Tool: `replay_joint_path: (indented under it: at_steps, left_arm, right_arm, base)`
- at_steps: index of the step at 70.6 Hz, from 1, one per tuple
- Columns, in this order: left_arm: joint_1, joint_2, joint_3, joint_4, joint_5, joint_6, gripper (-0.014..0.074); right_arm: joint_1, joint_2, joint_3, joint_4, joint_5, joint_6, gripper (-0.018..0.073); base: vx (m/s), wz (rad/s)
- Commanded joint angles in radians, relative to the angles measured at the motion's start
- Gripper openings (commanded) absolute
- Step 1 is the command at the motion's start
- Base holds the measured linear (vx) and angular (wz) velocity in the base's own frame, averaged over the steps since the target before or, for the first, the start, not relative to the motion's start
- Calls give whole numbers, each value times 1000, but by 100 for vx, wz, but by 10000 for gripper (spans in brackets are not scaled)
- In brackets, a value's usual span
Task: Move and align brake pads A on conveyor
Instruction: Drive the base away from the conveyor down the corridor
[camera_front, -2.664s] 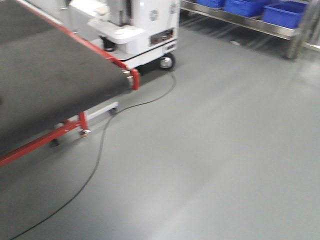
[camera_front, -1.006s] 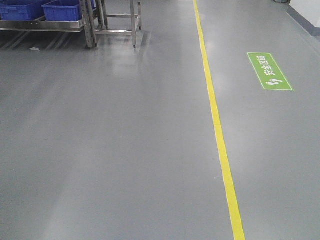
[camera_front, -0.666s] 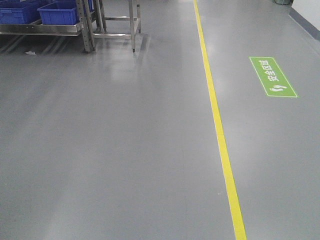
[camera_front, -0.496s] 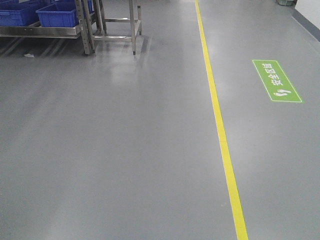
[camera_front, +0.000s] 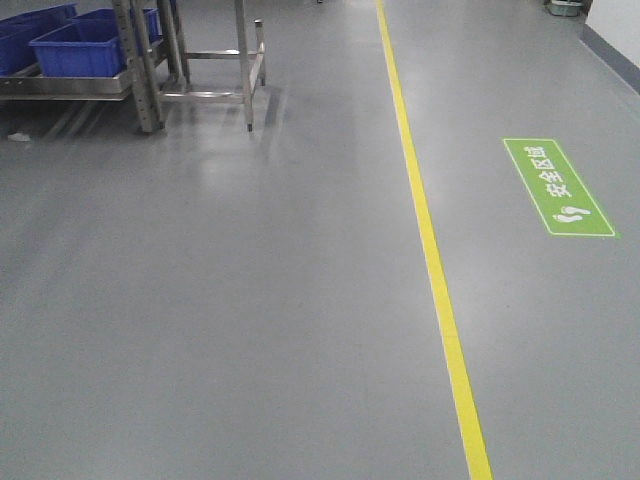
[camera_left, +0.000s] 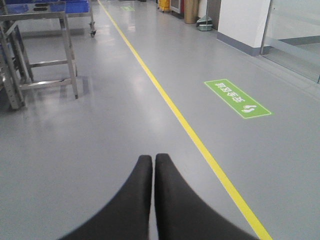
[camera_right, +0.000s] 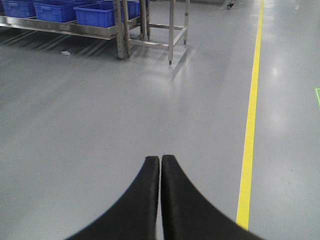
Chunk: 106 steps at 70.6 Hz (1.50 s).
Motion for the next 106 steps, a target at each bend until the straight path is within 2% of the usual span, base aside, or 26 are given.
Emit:
replay_joint_path:
  at_steps: [1, 106]
  left_arm:
    - [-7, 7, -26, -17, -60, 0, -6]
    - [-7, 7, -26, -17, -61, 0, -6]
  right_arm:
    - [-3, 9, -28, -7, -75, 3, -9]
    - [-3, 9, -28, -7, -74, 3, -9]
  base:
    - [57, -16]
    - [65, -10]
